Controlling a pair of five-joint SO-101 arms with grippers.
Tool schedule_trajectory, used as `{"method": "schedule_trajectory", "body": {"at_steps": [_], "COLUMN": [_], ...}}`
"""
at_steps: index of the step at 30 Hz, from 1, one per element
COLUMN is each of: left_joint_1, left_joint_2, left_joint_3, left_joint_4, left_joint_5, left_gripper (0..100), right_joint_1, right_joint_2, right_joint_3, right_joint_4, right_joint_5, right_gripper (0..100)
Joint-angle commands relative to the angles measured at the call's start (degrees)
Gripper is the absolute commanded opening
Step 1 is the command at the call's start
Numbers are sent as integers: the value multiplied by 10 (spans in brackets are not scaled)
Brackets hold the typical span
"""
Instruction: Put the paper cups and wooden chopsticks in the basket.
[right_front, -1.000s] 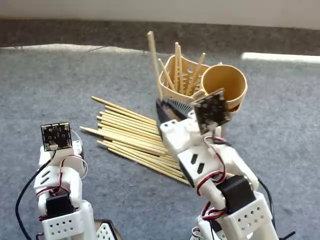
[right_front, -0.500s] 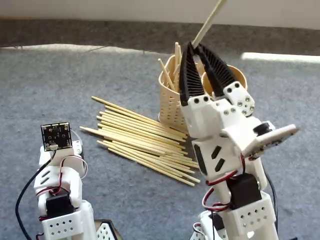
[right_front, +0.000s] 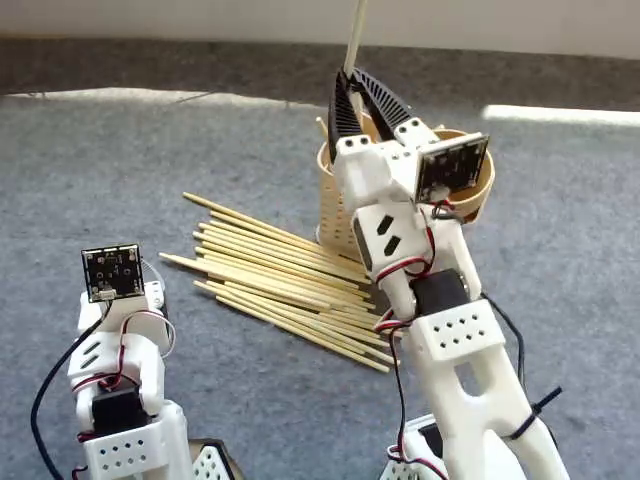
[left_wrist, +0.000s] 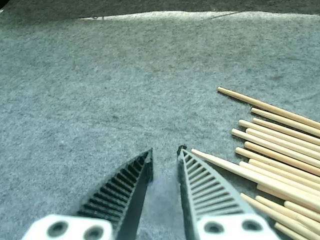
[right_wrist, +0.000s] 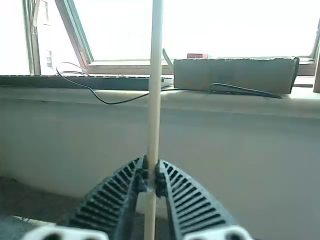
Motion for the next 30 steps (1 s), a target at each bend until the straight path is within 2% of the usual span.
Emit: {"method": "schedule_trajectory", "body": {"at_steps": [1,8,13,24,26,30], "left_joint_1": [13,13,12,13,13,13], "left_joint_2": [-1,-1,-1,-1,-1,-1], "left_joint_3": [-7,-7,-7,-7,-7,-7], "left_joint_4": [-11,-11,-11,-11,-11,-11], "left_joint_5": [-5,-5,-5,-5,-5,-5], "left_gripper": [95,95,95,95,95,95], "right_joint_1": [15,18,19,18,11,-51], "right_joint_2": [-1,4,4,-7,-35,-124], "right_joint_3": [-26,-9,-2,0,0,-42], "right_joint_4": [-16,14,29,54,89,233], "right_joint_5": [-2,-2,-3,-3,-6,-4], "right_gripper": [7,18,143,142,142,142]}}
